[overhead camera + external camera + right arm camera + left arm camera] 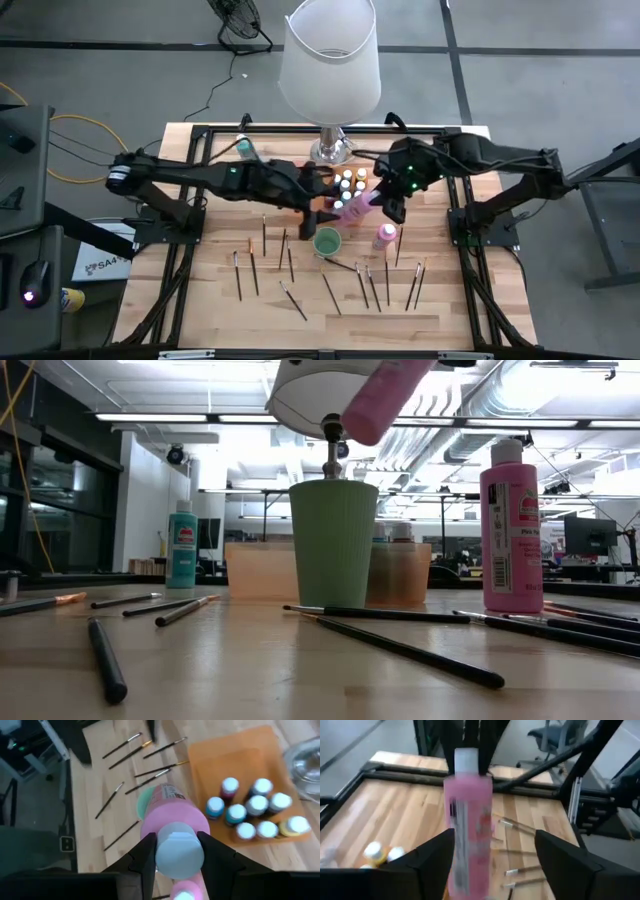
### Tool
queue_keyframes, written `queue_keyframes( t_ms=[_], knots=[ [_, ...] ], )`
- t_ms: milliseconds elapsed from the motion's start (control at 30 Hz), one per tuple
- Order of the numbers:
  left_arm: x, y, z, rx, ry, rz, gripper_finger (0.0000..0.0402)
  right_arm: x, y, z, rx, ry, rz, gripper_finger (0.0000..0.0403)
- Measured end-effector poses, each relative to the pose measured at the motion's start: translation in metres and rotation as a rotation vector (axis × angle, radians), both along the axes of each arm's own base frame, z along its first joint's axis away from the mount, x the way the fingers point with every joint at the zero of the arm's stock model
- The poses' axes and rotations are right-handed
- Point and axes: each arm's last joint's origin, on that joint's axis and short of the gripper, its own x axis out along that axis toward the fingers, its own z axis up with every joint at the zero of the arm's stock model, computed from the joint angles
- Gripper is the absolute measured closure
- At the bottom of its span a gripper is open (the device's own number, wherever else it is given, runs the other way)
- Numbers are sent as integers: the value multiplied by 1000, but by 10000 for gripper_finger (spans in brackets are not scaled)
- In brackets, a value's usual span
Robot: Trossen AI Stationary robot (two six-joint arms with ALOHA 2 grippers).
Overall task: Pick & Place Paint Supplies
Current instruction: Put the big pink paint bottle into the orange bin
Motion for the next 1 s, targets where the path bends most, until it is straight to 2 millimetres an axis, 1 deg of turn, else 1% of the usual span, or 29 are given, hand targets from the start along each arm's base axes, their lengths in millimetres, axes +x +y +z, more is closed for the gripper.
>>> queue_keyframes(
  t_ms=[33, 100, 133, 167, 233, 300, 500, 633, 700, 767, 867, 1000],
  knots=[
    [6, 0, 0, -2, -10, 0, 115, 1, 2, 0, 1, -8, 13, 287],
    [12, -1, -4, -11, 27, -10, 92, 7, 5, -3, -11, -7, 29, 287],
    [18, -2, -2, -26, 10, -10, 83, 9, 6, -4, -11, -5, 38, 287],
    [22, -2, -2, -35, 1, -9, 76, 9, 8, -5, -9, -1, 45, 287],
    [25, -3, -7, -46, 41, -5, 65, 9, 11, -5, -13, 1, 56, 287],
    [32, -4, -8, -54, 22, -11, 62, 11, 14, -3, -13, -30, 70, 287],
    [43, -6, -26, -101, 77, -46, 61, 14, 19, 1, -33, -80, 88, 287],
    [45, -6, -27, -124, 73, -37, 62, 14, 22, 1, -40, -94, 96, 287],
    [45, -6, -27, -129, 76, -34, 70, 13, 22, 1, -42, -85, 99, 287],
    [46, -6, -27, -128, 71, -30, 87, 14, 22, 1, -42, -86, 98, 287],
    [45, -6, -26, -127, 72, -29, 127, 13, 22, 0, -47, -79, 103, 287],
    [45, -6, -23, -128, 65, -30, 191, 13, 22, 1, -46, -85, 103, 287]
  ],
)
